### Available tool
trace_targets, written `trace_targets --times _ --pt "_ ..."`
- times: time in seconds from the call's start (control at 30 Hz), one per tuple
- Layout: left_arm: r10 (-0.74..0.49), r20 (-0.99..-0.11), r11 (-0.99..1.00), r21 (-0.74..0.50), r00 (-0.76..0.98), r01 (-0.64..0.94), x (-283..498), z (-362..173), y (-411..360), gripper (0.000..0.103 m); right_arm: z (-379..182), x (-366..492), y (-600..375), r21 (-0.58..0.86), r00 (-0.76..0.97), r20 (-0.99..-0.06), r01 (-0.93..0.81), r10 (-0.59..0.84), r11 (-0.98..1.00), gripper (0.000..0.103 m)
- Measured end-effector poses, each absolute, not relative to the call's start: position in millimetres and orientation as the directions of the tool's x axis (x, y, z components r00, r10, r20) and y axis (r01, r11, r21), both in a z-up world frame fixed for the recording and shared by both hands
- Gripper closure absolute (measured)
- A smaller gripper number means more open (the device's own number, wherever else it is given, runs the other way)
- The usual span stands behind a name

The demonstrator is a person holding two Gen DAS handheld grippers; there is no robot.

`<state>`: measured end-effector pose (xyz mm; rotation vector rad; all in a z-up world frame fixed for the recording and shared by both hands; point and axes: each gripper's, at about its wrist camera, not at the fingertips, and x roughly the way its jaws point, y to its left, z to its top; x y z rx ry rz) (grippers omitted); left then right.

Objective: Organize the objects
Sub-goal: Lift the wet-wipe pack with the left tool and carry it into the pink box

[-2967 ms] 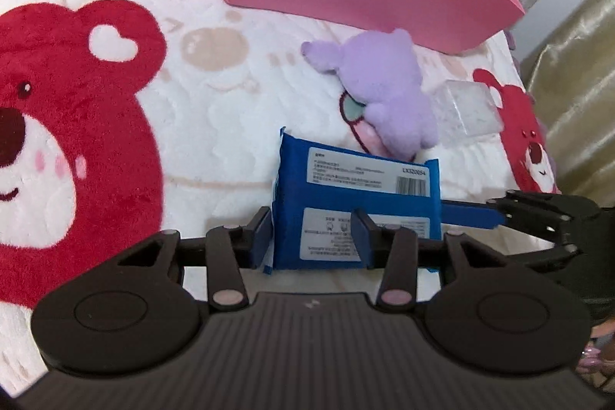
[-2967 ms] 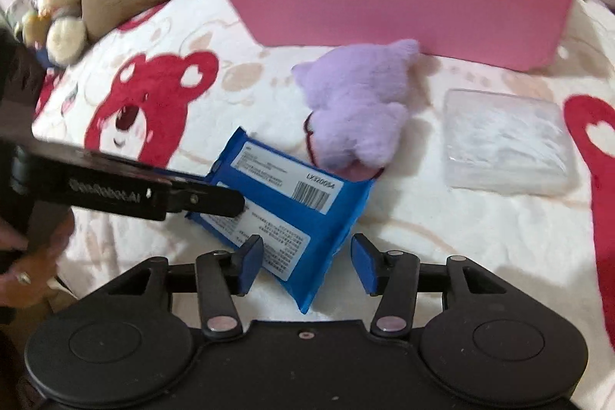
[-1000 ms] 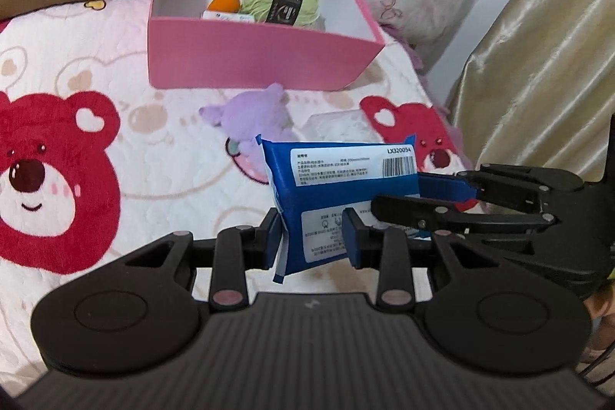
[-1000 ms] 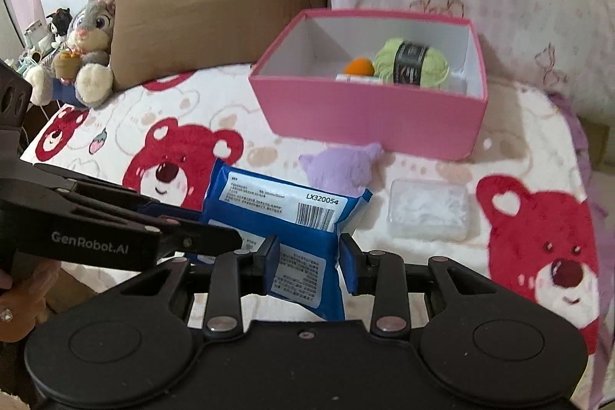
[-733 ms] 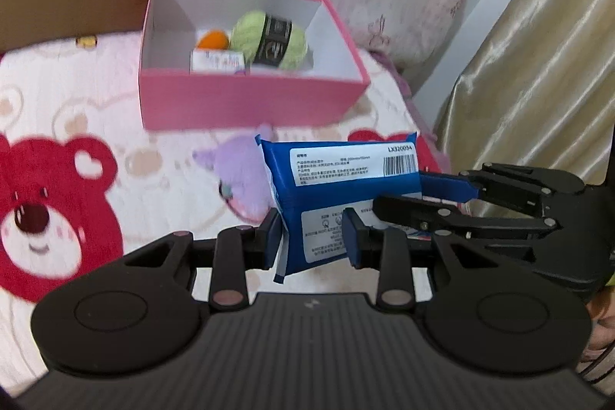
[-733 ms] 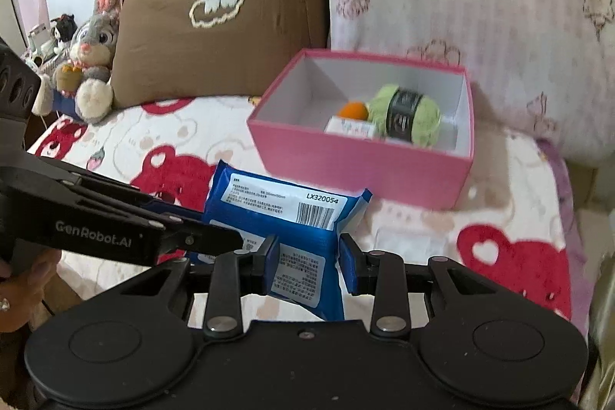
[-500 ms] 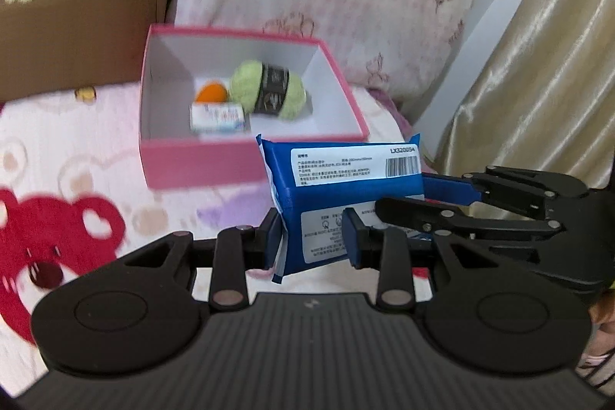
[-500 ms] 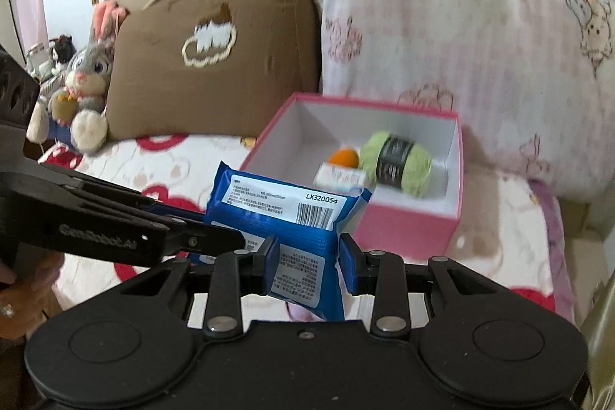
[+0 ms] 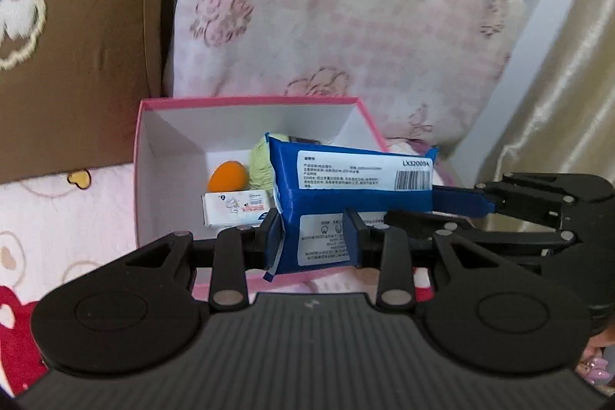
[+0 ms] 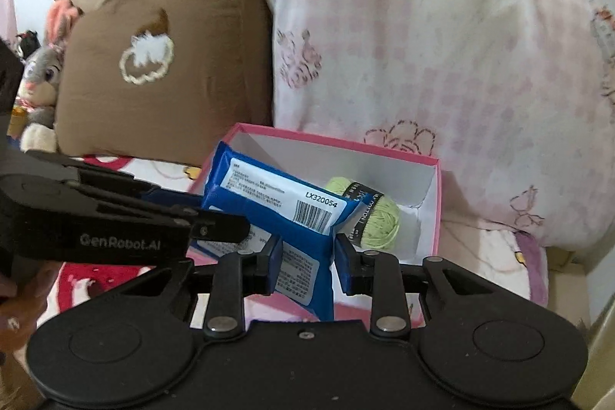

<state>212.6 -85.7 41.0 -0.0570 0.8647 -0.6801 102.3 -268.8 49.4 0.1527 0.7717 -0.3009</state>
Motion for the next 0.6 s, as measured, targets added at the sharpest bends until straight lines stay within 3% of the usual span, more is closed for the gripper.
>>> trace_targets --times 0.6 --pt "-0.58 -0.793 0.798 -0.509 0.183 0.324 307 -77 -110 0.071 -46 169 -338 0.097 0.513 -0.855 0.302 -0.076 0.948 0.07"
